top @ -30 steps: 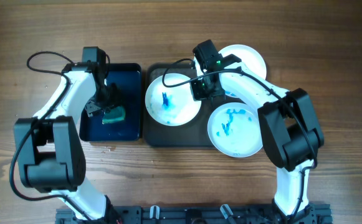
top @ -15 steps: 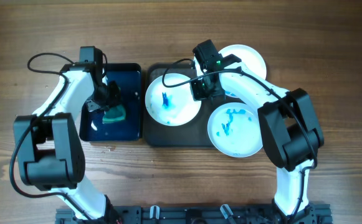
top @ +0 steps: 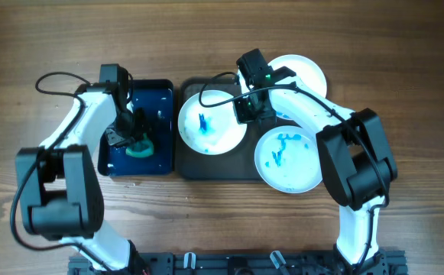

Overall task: Clean dirty plates on tray and stack at the side
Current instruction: 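Lift the sponge with left gripper and move it onto the held plate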

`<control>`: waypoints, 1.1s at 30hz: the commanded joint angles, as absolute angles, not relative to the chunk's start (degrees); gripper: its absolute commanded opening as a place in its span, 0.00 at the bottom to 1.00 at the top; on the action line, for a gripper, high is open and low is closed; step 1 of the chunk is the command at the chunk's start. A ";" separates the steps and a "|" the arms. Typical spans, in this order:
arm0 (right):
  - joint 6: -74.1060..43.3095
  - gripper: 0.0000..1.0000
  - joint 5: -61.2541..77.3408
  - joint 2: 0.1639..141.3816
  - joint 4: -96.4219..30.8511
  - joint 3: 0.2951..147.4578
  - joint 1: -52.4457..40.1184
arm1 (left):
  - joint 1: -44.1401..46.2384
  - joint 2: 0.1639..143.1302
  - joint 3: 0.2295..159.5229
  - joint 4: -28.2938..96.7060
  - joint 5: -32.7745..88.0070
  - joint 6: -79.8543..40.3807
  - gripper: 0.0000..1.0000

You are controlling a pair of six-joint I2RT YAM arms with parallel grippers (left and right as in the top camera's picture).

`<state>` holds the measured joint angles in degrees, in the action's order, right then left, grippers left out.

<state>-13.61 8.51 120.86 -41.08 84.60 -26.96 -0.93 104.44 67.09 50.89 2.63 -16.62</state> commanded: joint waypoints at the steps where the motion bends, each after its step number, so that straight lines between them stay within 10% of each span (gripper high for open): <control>1: -12.27 0.04 10.13 122.50 -43.79 84.79 -27.00 | 1.04 96.14 73.14 53.65 2.17 -17.15 0.04; 20: -19.73 0.04 23.22 122.50 -45.23 84.79 -21.37 | 21.58 107.09 73.52 45.17 5.43 -33.39 0.04; 33: -19.59 0.04 23.24 122.50 -44.71 84.79 -21.37 | 22.76 117.58 73.54 36.60 32.93 -24.25 0.04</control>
